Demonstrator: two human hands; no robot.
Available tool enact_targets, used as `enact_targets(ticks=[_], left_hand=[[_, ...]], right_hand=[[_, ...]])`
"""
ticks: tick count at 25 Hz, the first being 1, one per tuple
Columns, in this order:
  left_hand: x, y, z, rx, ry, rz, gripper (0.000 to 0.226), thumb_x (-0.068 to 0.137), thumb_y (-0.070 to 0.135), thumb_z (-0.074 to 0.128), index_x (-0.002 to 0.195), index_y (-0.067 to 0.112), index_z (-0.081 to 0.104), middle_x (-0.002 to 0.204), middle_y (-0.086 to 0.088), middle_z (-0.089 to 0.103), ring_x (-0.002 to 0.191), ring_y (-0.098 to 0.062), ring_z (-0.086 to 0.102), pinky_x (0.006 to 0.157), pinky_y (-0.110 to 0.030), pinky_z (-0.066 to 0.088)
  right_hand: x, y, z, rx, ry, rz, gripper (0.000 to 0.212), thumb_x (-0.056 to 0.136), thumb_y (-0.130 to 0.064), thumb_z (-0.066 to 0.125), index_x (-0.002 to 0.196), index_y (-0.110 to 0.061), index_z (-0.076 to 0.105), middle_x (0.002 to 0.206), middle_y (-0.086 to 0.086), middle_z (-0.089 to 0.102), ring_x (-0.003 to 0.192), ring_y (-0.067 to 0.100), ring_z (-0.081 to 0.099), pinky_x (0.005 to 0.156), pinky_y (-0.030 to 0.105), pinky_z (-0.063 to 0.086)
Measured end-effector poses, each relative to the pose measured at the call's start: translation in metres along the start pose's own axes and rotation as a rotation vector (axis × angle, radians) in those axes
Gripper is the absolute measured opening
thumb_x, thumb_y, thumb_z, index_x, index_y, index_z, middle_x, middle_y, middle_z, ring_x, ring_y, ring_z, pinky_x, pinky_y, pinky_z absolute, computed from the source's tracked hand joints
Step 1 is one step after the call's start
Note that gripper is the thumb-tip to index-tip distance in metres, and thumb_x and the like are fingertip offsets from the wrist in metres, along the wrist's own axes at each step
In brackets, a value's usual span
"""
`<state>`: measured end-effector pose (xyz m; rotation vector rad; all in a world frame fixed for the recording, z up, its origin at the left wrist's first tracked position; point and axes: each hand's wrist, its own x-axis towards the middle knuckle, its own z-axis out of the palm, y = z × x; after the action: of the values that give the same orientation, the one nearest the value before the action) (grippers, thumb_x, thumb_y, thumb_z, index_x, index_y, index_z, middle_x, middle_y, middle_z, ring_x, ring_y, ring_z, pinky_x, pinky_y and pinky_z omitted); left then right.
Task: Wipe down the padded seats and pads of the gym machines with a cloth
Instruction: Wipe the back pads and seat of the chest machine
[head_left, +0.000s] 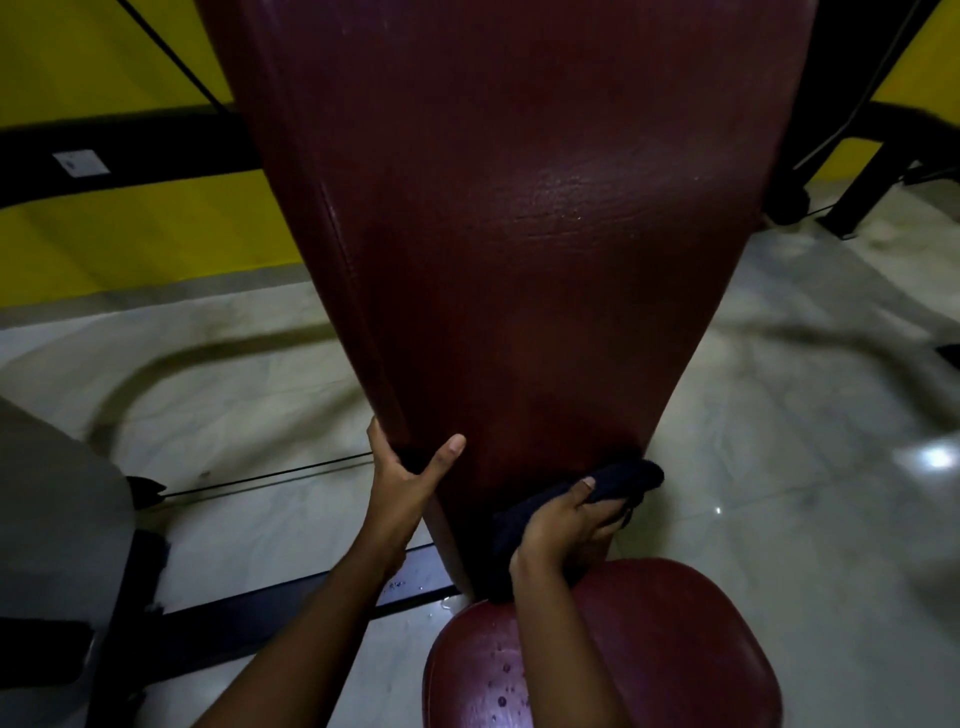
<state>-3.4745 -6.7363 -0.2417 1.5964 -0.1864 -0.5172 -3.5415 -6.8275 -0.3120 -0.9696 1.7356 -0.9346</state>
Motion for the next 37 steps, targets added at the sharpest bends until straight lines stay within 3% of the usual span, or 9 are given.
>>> enact_targets(ticks=[4,7,11,15,18,22,26,33,37], left_hand=[[0.002,0.02,-0.009,-0.004,-0.011,0.094,0.09,0.072,0.051,0.07,0.145,0.027,0.023,0.136,0.009,0.044,0.122,-0.008,0.045,0.09,-0.016,0.04],[0.005,0.04,-0.013,-0.048,-0.018,0.13,0.09,0.067,0.065,0.06,0.144,0.031,0.027,0.142,0.008,0.043,0.126,-0.008,0.046,0.105,-0.034,0.04],[0.006,0.07,-0.017,-0.053,0.03,0.142,0.102,0.058,0.081,0.053,0.144,0.032,0.027,0.148,0.005,0.035,0.129,-0.01,0.043,0.11,-0.044,0.036],[0.012,0.097,-0.015,-0.064,0.084,0.167,0.114,0.051,0.088,0.056,0.144,0.028,0.029,0.147,0.0,0.037,0.131,-0.015,0.042,0.111,-0.044,0.035],[0.016,0.119,-0.015,-0.059,0.104,0.193,0.115,0.049,0.09,0.054,0.144,0.029,0.029,0.146,-0.001,0.038,0.132,-0.017,0.041,0.111,-0.046,0.034],[0.023,0.155,-0.014,-0.085,0.125,0.257,0.117,0.052,0.092,0.048,0.146,0.026,0.027,0.149,-0.002,0.035,0.134,-0.018,0.038,0.112,-0.046,0.032],[0.025,0.198,-0.016,-0.115,0.107,0.341,0.12,0.044,0.097,0.041,0.142,0.028,0.03,0.138,0.006,0.043,0.123,-0.011,0.045,0.095,-0.026,0.039],[0.058,0.269,-0.02,-0.129,0.138,0.332,0.098,0.059,0.089,0.036,0.137,0.03,0.039,0.137,-0.004,0.05,0.124,-0.024,0.048,0.105,-0.051,0.039],[0.061,0.291,0.003,-0.061,0.452,0.256,0.082,0.074,0.083,0.023,0.121,0.024,0.055,0.123,-0.01,0.06,0.113,-0.031,0.054,0.094,-0.041,0.041]], right_hand=[[-0.034,-0.051,-0.002,-0.006,-0.134,-0.29,0.059,0.099,-0.04,0.034,0.148,-0.01,0.021,0.157,0.013,0.008,0.141,0.032,0.015,0.113,0.04,0.017],[-0.084,-0.079,-0.006,-0.089,-0.186,-0.748,0.059,0.094,-0.043,0.033,0.145,-0.013,0.031,0.156,0.015,0.012,0.139,0.032,0.02,0.11,0.045,0.025],[-0.092,-0.108,-0.023,-0.237,-0.275,-1.185,0.067,0.087,-0.023,0.035,0.148,-0.037,0.011,0.157,0.003,0.004,0.14,0.033,0.011,0.11,0.047,0.022],[-0.035,-0.185,-0.022,-0.189,-0.075,-1.16,0.066,0.082,-0.017,0.037,0.146,-0.026,0.026,0.155,0.014,0.019,0.138,0.04,0.022,0.114,0.041,0.013],[-0.039,-0.241,-0.017,-0.168,-0.007,-1.021,0.059,0.083,-0.027,0.037,0.142,-0.021,0.038,0.152,0.016,0.028,0.133,0.046,0.03,0.109,0.051,0.024],[-0.098,-0.246,-0.007,-0.373,-0.066,-1.383,0.068,0.079,-0.03,0.039,0.146,-0.027,0.029,0.153,0.011,0.023,0.134,0.042,0.024,0.108,0.055,0.023],[-0.091,-0.252,-0.009,-0.407,-0.148,-1.66,0.074,0.073,-0.036,0.042,0.144,-0.034,0.024,0.152,0.004,0.023,0.136,0.034,0.021,0.111,0.045,0.009],[-0.043,-0.359,-0.001,-0.407,-0.017,-1.187,0.058,0.078,-0.042,0.037,0.134,-0.029,0.045,0.145,0.008,0.04,0.129,0.041,0.037,0.102,0.057,0.031],[-0.087,-0.356,0.014,-0.464,0.021,-1.409,0.055,0.075,-0.042,0.038,0.127,-0.027,0.052,0.136,0.009,0.05,0.115,0.041,0.046,0.094,0.055,0.041]])
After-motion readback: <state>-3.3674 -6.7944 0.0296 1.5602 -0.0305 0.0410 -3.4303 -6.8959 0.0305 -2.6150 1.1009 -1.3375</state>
